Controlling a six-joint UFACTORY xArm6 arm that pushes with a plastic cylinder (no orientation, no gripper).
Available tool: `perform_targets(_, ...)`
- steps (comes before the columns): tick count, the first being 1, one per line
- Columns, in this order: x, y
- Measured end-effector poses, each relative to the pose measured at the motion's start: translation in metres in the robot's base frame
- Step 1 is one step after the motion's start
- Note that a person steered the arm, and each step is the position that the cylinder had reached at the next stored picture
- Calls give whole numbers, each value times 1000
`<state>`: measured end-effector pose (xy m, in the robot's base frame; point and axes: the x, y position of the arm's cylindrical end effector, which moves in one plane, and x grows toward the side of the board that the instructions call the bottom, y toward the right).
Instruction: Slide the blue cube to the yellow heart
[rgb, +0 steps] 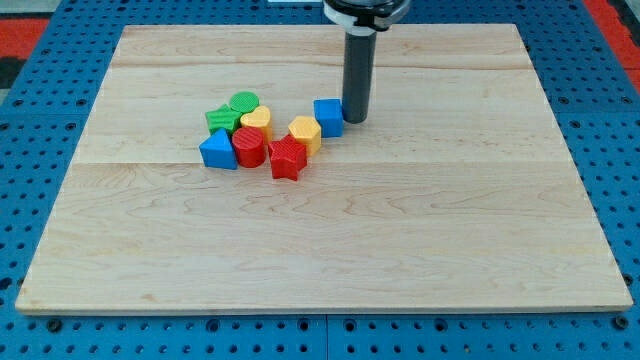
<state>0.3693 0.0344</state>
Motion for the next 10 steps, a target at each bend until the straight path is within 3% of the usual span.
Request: perform_targets(10,-17,-19)
